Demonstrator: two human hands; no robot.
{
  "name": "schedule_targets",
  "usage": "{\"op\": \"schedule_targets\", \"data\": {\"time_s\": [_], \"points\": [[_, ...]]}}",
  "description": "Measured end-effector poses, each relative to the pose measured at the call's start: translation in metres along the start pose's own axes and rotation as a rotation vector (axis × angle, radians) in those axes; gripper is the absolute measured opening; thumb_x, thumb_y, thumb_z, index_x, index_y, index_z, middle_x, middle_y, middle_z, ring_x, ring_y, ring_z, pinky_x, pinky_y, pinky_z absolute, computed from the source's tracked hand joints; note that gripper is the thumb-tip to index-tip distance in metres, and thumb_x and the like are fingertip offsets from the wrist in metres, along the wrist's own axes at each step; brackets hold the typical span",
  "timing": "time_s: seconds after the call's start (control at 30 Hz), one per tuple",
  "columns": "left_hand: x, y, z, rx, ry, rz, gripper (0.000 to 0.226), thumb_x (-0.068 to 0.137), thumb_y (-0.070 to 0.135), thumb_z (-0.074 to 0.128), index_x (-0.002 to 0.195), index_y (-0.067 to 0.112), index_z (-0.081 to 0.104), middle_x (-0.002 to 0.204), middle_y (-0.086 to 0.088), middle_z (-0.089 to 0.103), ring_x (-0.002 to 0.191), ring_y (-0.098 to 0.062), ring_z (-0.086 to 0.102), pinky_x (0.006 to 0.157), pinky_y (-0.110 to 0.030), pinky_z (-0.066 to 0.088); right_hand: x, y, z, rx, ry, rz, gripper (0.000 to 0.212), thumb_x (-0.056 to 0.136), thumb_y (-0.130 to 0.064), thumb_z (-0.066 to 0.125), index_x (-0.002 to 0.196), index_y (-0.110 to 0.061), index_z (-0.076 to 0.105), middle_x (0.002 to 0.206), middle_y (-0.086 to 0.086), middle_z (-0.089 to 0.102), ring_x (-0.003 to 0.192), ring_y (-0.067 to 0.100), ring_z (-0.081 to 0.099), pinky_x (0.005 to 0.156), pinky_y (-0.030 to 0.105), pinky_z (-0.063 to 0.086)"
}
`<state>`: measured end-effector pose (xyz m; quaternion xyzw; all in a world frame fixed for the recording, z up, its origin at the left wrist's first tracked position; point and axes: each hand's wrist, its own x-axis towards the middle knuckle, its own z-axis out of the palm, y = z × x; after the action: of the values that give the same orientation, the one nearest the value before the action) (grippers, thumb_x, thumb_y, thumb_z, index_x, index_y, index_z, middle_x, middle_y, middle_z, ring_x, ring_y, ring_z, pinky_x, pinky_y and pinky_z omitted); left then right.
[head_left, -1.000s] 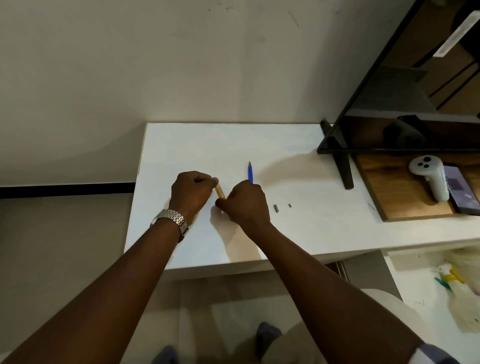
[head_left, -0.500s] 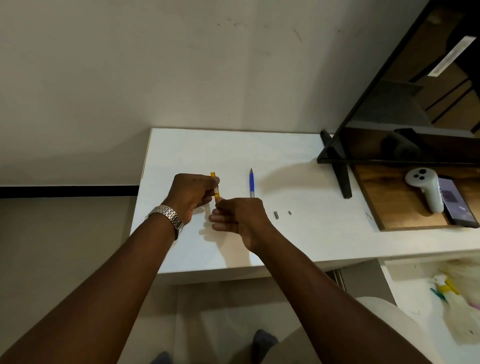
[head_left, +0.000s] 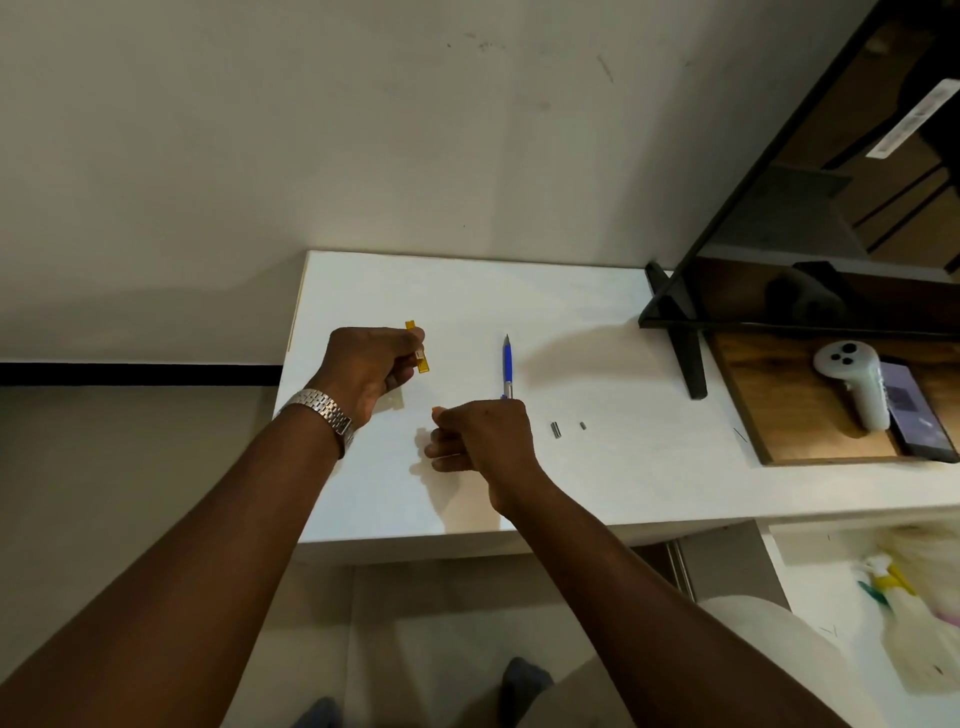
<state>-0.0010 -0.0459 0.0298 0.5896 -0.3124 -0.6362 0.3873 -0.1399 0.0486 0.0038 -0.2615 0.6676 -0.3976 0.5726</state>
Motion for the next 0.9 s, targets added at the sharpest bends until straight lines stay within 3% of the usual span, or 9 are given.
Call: {"op": "schedule_targets", "data": {"time_s": [0.2,0.37,0.5,0.6,0.7,0.8,0.9], "points": [[-0.002,-0.002,0.000,-0.011,-0.013,-0.007,0.030,0.087,0.010,0.080,0.113,-0.003,0.074,0.102,-0.015,0.076,0.075,-0.015,0.070,0.060,-0.021,0.057,0.017,0.009,-0.004,-0.346,0.075,-0.053,0.027,0.096,-0.014,0.072,0.082,0.009,0.075,0.053,0.007,0.069,0.041,0.016,0.067,0.066,0.034,0.067],[-0.001,-0.005,0.000,0.003,-0.024,-0.003,0.027,0.087,0.010,0.079,0.111,-0.001,0.075,0.105,-0.016,0.076,0.077,-0.016,0.071,0.057,-0.019,0.057,0.028,0.004,-0.004,-0.327,0.079,0.080,0.030,0.091,-0.014,0.076,0.065,0.000,0.068,0.047,0.007,0.069,0.034,0.016,0.065,0.048,0.023,0.061],[0.000,-0.005,0.001,0.002,-0.025,-0.011,0.028,0.087,0.009,0.080,0.112,-0.002,0.075,0.104,-0.016,0.076,0.079,-0.017,0.071,0.061,-0.022,0.057,0.026,0.006,-0.007,-0.293,0.084,0.041,0.023,0.089,-0.011,0.076,0.073,0.005,0.072,0.048,0.008,0.070,0.037,0.019,0.068,0.052,0.030,0.064],[-0.002,-0.005,0.002,-0.001,-0.034,-0.012,0.029,0.087,0.009,0.079,0.113,-0.003,0.074,0.104,-0.016,0.075,0.079,-0.017,0.070,0.064,-0.023,0.057,0.016,0.003,-0.006,-0.166,0.075,-0.040,0.019,0.091,-0.011,0.077,0.075,-0.002,0.074,0.057,0.009,0.073,0.044,0.017,0.071,0.053,0.028,0.064],[-0.006,-0.004,0.004,0.004,-0.051,-0.006,0.026,0.087,0.008,0.079,0.110,-0.003,0.075,0.104,-0.017,0.076,0.079,-0.018,0.071,0.063,-0.022,0.060,0.007,-0.012,-0.002,0.117,0.014,-0.043,0.007,0.094,-0.005,0.072,0.091,-0.001,0.077,0.069,0.010,0.079,0.065,0.025,0.080,0.067,0.036,0.068],[-0.010,-0.004,0.006,0.021,-0.077,0.045,0.017,0.087,0.007,0.079,0.102,-0.001,0.077,0.100,-0.019,0.076,0.080,-0.022,0.071,0.067,-0.024,0.063,0.002,-0.025,0.001,0.379,-0.087,0.023,0.021,0.098,0.000,0.058,0.112,0.005,0.073,0.093,0.019,0.081,0.085,0.031,0.082,0.079,0.040,0.067],[-0.014,-0.003,0.010,0.096,-0.086,0.164,0.008,0.087,0.008,0.080,0.094,0.004,0.080,0.093,-0.018,0.076,0.078,-0.022,0.070,0.073,-0.028,0.063,-0.001,-0.031,0.002,0.533,-0.153,0.081,0.027,0.099,-0.001,0.049,0.110,0.006,0.072,0.101,0.023,0.079,0.093,0.034,0.081,0.086,0.042,0.066]]}}
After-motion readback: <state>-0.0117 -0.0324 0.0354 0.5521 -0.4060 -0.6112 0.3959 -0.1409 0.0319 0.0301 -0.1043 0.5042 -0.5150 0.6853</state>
